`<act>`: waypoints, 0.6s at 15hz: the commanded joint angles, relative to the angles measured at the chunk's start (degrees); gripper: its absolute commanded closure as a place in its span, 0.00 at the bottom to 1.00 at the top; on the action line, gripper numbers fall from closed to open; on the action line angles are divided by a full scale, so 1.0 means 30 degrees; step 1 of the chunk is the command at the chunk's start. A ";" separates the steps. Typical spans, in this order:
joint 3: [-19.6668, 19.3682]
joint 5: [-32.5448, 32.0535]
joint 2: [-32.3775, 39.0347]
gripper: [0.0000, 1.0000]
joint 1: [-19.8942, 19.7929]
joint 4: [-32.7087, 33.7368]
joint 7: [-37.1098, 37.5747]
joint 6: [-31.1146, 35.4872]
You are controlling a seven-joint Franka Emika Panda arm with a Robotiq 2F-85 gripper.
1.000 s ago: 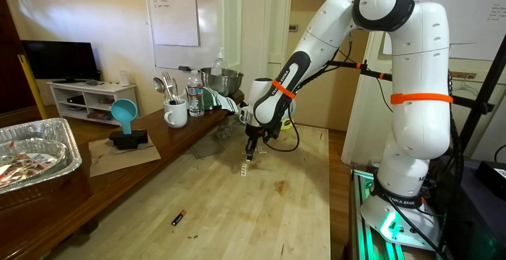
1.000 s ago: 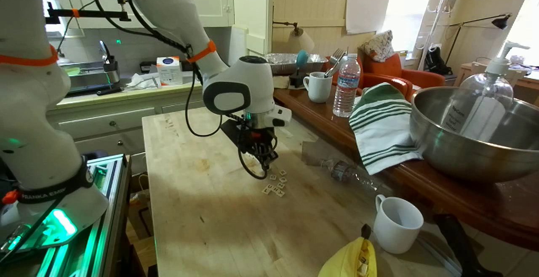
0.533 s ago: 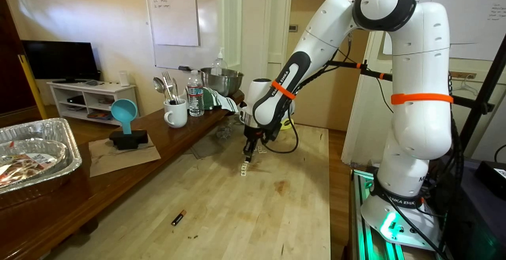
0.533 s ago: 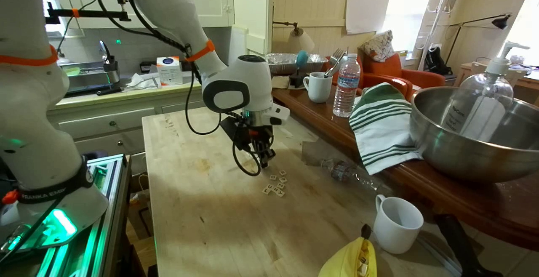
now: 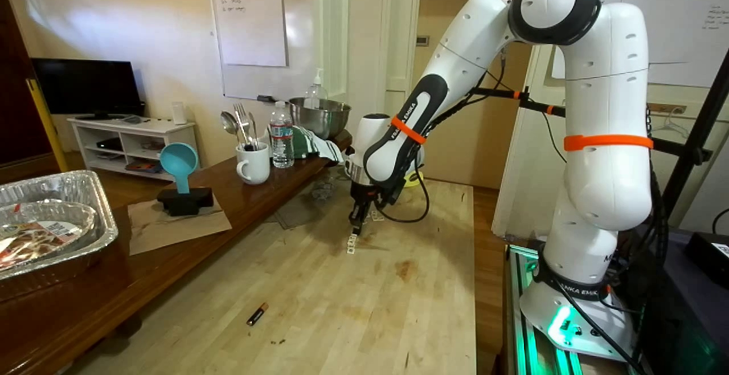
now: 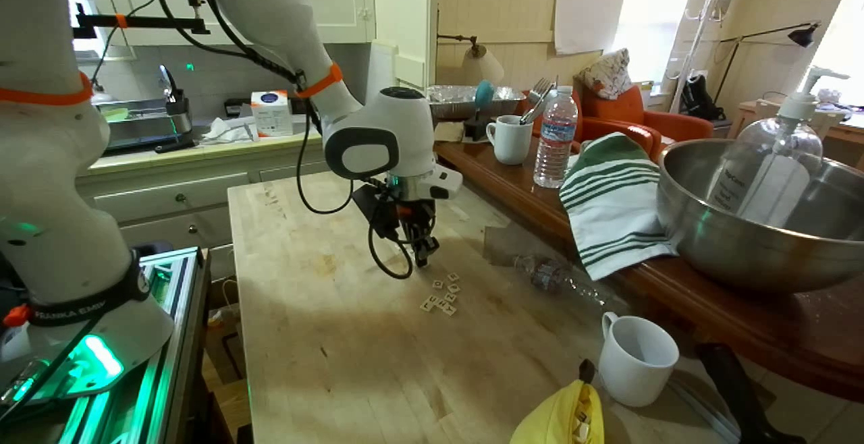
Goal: Move one letter to the left
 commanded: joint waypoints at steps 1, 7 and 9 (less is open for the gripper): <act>0.0004 0.0316 -0.0147 1.00 0.0290 -0.0378 0.0551 -0.0641; 0.0068 0.0537 -0.0186 1.00 0.0362 -0.0372 0.0753 -0.0830; 0.0085 0.0573 -0.0188 1.00 0.0388 -0.0384 0.0783 -0.0803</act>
